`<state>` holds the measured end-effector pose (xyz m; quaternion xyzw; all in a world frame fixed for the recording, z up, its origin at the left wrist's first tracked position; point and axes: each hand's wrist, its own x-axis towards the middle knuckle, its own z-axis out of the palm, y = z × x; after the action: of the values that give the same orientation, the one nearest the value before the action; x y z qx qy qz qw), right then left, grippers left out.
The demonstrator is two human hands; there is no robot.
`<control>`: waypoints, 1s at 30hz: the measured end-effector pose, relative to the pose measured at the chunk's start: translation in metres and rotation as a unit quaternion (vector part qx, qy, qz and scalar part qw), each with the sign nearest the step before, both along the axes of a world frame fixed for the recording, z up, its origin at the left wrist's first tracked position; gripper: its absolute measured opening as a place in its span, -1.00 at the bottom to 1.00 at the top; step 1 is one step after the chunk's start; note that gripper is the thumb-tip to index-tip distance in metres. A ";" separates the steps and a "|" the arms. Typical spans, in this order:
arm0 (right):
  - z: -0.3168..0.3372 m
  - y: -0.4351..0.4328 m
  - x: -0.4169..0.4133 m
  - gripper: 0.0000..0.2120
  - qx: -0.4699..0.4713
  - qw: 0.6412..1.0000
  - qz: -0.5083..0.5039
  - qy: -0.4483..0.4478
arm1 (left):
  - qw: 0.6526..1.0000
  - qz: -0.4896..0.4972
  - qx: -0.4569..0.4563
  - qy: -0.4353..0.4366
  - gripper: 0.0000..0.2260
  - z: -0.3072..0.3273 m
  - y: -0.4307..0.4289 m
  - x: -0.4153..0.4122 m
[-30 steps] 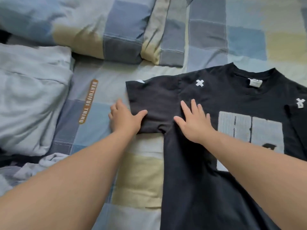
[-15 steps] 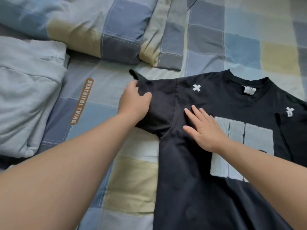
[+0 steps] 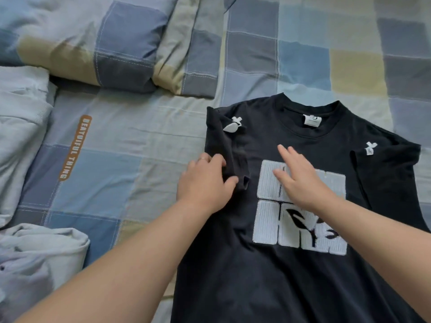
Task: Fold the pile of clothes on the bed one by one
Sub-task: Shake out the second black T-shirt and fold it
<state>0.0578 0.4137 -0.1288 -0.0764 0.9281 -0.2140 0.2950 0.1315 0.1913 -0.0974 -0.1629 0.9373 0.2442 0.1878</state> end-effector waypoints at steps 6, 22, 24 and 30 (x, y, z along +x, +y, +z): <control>-0.027 -0.017 0.012 -0.40 0.088 0.993 0.070 -0.042 | 0.994 -0.073 -0.061 0.048 -0.60 -0.035 -0.013 0.033; 0.002 -0.147 -0.031 -0.50 0.031 0.940 0.311 0.137 | 0.974 -0.157 -0.070 0.146 -0.70 -0.057 -0.041 0.053; -0.017 -0.149 -0.030 -0.46 0.094 0.942 0.309 0.088 | 0.971 -0.171 -0.067 0.151 -0.68 -0.058 -0.040 0.053; -0.041 -0.148 -0.029 -0.40 0.103 0.950 0.289 0.059 | 0.961 -0.222 -0.034 0.159 -0.84 -0.070 -0.052 0.061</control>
<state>0.0292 0.2657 -0.1695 -0.3230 0.8989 -0.0175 0.2955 0.1926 0.1388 -0.1670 0.0840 0.9755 0.1867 0.0800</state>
